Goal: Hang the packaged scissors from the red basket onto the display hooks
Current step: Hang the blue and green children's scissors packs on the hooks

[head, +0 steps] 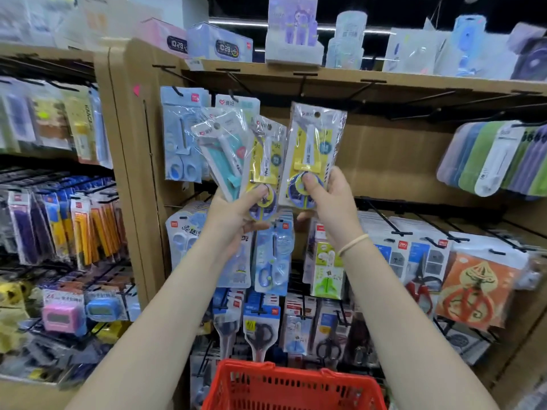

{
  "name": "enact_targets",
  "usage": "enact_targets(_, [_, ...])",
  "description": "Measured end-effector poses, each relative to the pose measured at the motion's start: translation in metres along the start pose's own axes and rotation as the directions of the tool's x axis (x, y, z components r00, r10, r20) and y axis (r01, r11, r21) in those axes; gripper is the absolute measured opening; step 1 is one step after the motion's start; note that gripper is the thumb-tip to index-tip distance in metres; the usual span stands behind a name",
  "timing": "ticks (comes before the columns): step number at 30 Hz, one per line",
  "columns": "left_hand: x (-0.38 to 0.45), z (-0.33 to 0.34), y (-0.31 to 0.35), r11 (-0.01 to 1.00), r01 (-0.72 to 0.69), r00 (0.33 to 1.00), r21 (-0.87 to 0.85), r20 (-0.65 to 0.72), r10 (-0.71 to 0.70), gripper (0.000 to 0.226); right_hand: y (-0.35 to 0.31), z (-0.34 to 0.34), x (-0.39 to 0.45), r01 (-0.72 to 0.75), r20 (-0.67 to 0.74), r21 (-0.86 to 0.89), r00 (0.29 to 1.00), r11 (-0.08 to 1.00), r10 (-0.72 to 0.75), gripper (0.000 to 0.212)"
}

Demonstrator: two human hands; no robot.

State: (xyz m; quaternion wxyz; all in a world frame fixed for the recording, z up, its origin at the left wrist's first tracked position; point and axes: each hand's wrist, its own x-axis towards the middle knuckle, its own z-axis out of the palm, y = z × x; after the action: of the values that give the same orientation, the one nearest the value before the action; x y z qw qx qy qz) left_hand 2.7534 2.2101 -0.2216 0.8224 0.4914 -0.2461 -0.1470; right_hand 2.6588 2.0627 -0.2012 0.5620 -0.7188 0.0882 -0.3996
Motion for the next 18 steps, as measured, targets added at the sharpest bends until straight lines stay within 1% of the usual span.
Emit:
enact_targets(3, [0.010, -0.008, 0.001, 0.998, -0.029, 0.996, 0.049, -0.078, 0.032, 0.039, -0.013, -0.002, 0.023, -0.007, -0.028, -0.035, 1.000, 0.999, 0.006, 0.032])
enact_targets(5, [0.013, -0.012, -0.001, 0.998, -0.022, 0.994, 0.055, -0.108, 0.027, 0.045, -0.019, -0.001, 0.035, -0.018, -0.016, -0.059, 1.000, 0.998, 0.017, 0.030])
enact_targets(9, [0.017, -0.016, -0.009, 0.999, -0.003, 0.996, 0.034, -0.094, 0.006, 0.051, -0.022, 0.003, 0.053, -0.024, 0.002, -0.091, 1.000, 0.996, 0.024, 0.020])
enact_targets(12, [0.017, -0.017, -0.011, 1.000, -0.006, 0.998, 0.006, -0.063, 0.006, 0.041, -0.022, 0.005, 0.059, -0.058, -0.029, -0.121, 0.998, 0.991, 0.054, 0.017])
enact_targets(14, [0.015, -0.017, -0.011, 1.000, 0.000, 0.999, -0.028, -0.035, -0.001, 0.036, -0.019, 0.006, 0.063, -0.078, -0.056, -0.148, 0.996, 0.986, 0.071, 0.023])
enact_targets(17, [0.013, -0.014, -0.009, 0.998, 0.007, 1.000, -0.058, 0.009, -0.007, 0.050, -0.013, 0.007, 0.066, -0.096, -0.089, -0.155, 0.993, 0.983, 0.083, 0.040])
enact_targets(18, [0.013, -0.013, -0.009, 0.998, 0.010, 1.000, -0.066, 0.016, -0.009, 0.048, -0.011, 0.007, 0.065, -0.110, -0.097, -0.147, 0.991, 0.983, 0.097, 0.045])
